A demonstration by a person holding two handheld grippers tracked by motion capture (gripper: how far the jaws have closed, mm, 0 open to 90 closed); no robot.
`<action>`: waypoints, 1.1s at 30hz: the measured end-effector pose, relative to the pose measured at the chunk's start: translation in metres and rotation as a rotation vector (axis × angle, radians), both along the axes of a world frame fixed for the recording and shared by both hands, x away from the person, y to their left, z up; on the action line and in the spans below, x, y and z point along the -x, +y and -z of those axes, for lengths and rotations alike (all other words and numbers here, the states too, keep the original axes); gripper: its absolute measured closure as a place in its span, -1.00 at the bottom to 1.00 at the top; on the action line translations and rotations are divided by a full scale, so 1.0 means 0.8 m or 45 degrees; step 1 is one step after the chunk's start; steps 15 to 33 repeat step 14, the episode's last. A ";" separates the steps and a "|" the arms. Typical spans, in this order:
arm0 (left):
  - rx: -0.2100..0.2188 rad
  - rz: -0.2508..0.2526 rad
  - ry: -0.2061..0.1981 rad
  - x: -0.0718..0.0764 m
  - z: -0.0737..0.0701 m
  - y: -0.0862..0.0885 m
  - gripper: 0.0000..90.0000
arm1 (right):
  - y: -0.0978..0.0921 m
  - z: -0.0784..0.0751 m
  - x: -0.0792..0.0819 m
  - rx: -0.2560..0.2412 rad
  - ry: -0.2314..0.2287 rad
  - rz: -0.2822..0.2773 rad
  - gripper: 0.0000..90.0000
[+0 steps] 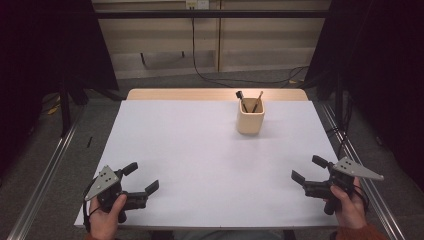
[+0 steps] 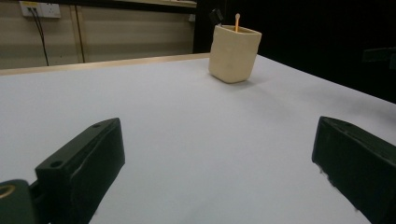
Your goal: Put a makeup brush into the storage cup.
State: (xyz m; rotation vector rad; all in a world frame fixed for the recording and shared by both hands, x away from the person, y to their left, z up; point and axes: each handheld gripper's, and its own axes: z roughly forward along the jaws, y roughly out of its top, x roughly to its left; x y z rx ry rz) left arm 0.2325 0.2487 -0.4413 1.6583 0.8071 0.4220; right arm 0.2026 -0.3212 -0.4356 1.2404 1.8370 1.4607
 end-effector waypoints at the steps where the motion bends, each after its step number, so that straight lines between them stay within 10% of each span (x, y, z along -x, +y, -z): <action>1: 0.002 -0.002 0.001 0.001 0.000 0.001 -0.95 | 0.000 0.000 0.003 0.001 -0.006 0.001 -0.99; 33: 0.002 -0.025 0.010 0.004 0.001 0.008 -0.95 | 0.004 0.003 0.002 -0.006 -0.005 -0.036 -0.97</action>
